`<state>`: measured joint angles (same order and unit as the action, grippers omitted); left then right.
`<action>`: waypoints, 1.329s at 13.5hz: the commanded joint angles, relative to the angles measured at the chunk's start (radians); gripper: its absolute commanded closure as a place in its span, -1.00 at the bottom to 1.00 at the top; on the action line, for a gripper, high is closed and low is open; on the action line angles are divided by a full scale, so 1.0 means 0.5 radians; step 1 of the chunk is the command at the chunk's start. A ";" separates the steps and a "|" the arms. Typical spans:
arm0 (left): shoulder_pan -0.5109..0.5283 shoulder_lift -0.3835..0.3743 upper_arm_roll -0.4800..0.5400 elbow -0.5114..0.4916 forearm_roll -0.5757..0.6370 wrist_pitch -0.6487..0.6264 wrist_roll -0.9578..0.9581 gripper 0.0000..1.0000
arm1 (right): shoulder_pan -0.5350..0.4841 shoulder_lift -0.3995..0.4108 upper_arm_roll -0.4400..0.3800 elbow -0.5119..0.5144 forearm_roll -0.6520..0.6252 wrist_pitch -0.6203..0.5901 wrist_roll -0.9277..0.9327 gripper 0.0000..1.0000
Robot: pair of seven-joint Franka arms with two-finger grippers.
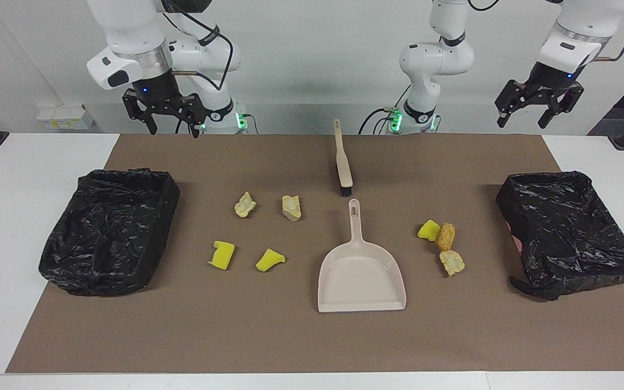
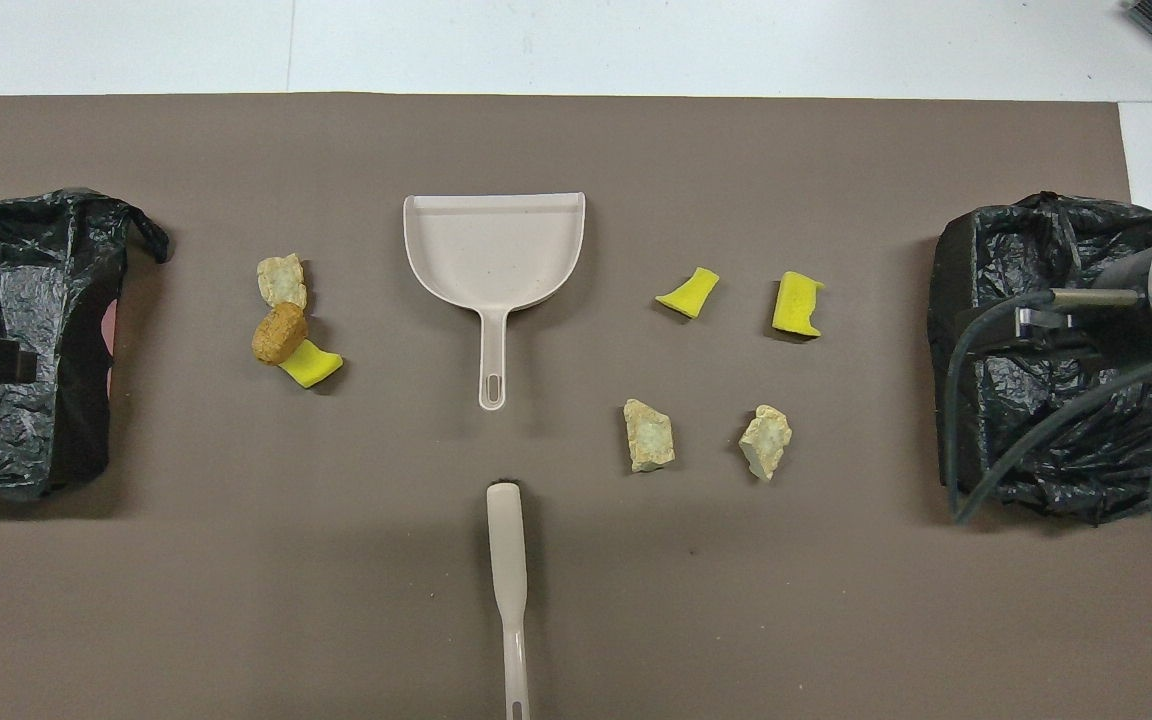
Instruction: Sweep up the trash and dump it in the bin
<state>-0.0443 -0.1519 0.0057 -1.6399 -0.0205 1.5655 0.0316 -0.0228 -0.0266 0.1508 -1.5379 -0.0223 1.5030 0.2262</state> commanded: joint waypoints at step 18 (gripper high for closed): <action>0.018 -0.012 -0.008 0.009 0.007 -0.035 0.023 -1.00 | -0.028 0.001 0.011 -0.014 0.045 0.028 -0.057 -1.00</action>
<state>-0.0443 -0.1519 0.0057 -1.6399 -0.0205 1.5655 0.0316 -0.0292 -0.0265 0.1522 -1.5397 -0.0213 1.5030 0.2262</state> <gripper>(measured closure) 0.000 0.000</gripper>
